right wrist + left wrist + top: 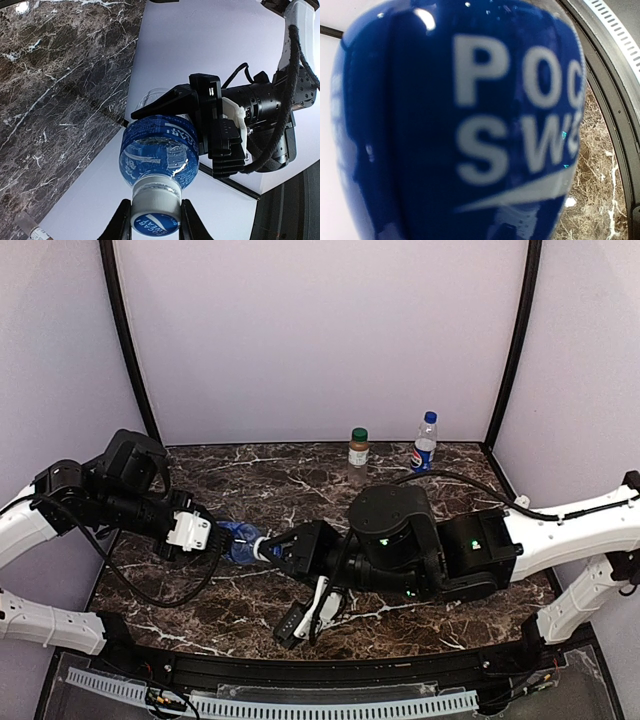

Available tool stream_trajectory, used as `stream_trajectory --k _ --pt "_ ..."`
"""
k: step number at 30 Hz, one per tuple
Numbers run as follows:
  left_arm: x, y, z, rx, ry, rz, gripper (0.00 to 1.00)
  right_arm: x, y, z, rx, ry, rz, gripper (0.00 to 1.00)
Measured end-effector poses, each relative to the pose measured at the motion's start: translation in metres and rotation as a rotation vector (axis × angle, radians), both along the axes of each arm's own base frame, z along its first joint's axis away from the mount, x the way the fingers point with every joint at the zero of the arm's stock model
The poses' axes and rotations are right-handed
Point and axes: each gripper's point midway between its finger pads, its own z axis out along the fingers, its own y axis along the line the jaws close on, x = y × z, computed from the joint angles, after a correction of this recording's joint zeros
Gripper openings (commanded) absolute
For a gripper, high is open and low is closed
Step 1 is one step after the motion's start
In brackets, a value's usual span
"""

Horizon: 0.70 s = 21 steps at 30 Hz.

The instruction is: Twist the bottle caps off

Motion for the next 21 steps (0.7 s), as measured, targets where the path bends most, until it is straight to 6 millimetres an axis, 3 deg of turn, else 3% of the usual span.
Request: stream_trajectory --k 1,4,7,8,9,16,18,21 --pt "0.000 0.000 0.000 -0.002 0.000 0.001 0.32 0.000 0.000 0.001 -0.003 -0.006 0.003 0.04" --pt "-0.001 0.001 0.001 -0.006 -0.002 0.003 0.32 -0.001 0.001 0.001 -0.002 -0.007 0.006 0.50" --pt "0.000 0.003 0.000 -0.003 -0.005 0.015 0.32 0.002 -0.001 -0.001 -0.001 0.016 -0.020 0.72" --pt "0.000 0.004 0.000 -0.001 -0.008 0.019 0.32 0.003 -0.002 -0.003 -0.001 0.026 -0.032 0.94" --pt "0.001 0.005 0.000 -0.001 -0.009 0.027 0.32 0.005 -0.003 -0.003 0.000 0.035 -0.047 0.98" --pt "0.012 0.006 0.007 -0.027 -0.039 0.089 0.32 0.010 -0.013 -0.005 0.062 0.147 -0.122 0.99" --pt "0.019 0.004 0.013 -0.049 -0.065 0.117 0.32 0.012 -0.014 0.002 0.129 0.240 -0.158 0.99" --pt "0.038 0.002 0.020 -0.083 -0.146 0.180 0.32 0.021 -0.015 0.026 0.308 0.511 -0.245 0.99"
